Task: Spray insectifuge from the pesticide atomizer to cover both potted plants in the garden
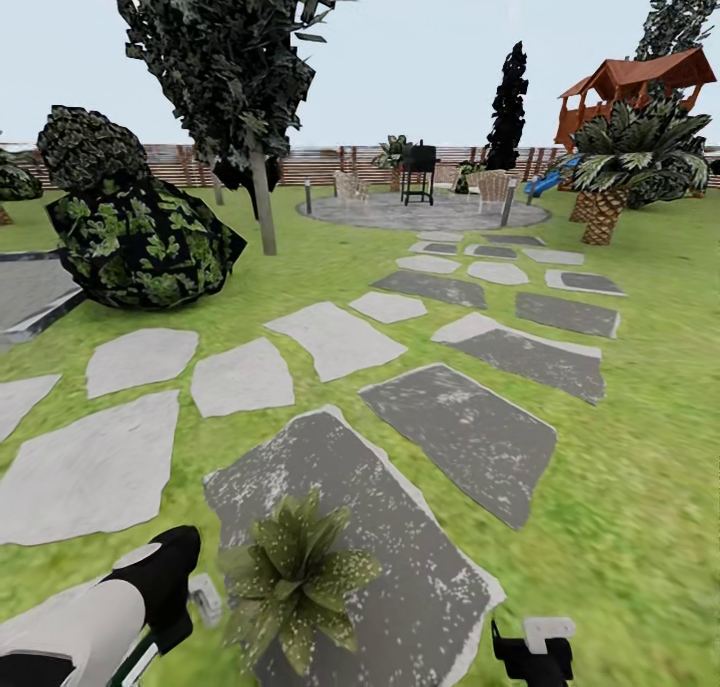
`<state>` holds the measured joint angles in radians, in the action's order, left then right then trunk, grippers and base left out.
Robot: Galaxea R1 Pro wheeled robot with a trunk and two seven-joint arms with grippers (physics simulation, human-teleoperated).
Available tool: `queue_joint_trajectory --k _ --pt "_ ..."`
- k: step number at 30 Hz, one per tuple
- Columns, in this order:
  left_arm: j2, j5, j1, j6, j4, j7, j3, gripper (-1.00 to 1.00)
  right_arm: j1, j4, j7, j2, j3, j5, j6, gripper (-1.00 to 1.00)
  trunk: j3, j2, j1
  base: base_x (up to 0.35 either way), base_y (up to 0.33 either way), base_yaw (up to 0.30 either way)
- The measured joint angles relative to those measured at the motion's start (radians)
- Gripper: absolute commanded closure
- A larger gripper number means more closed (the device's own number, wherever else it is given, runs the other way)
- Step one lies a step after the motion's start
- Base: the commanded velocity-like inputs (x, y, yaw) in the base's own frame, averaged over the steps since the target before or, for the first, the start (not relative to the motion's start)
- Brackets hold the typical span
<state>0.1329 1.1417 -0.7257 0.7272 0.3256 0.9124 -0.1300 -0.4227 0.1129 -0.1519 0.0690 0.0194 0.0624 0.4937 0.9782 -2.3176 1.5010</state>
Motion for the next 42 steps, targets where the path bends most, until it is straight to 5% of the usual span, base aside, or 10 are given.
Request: queue_joint_trajectory --k 3,6,9,21,28,42 --pt "0.003 -0.002 0.000 0.002 0.000 -0.020 0.006 1.00 0.000 0.000 0.000 0.000 0.000 0.000 0.000 -1.00 0.000 0.000 0.000 -0.178 0.254 0.000" --pt "0.000 -0.003 0.000 0.001 0.010 -0.030 0.092 1.00 0.000 0.000 0.000 -0.001 0.000 0.001 0.000 -1.00 0.000 0.000 0.000 -0.037 0.295 0.000" --pt "-0.003 -0.002 0.000 -0.003 0.006 -0.033 0.129 1.00 0.000 0.000 0.000 0.000 0.000 0.001 0.000 -1.00 0.000 0.000 0.000 -0.006 0.129 0.000" --pt "-0.025 -0.011 0.000 -0.003 -0.004 -0.083 0.142 1.00 0.000 0.000 0.000 0.002 -0.001 0.000 0.000 -1.00 0.000 0.000 -0.001 0.000 0.006 -0.037" --pt "-0.023 -0.080 0.000 -0.005 -0.002 -0.085 0.143 1.00 0.000 0.000 0.000 0.001 -0.001 0.000 0.000 -1.00 -0.004 0.000 -0.001 0.000 0.000 -0.273" --pt "-0.018 -0.084 0.012 -0.004 -0.001 -0.085 0.144 1.00 0.000 0.000 0.000 0.000 0.000 0.000 0.000 -1.00 -0.009 0.000 0.000 -0.154 0.156 -0.191"
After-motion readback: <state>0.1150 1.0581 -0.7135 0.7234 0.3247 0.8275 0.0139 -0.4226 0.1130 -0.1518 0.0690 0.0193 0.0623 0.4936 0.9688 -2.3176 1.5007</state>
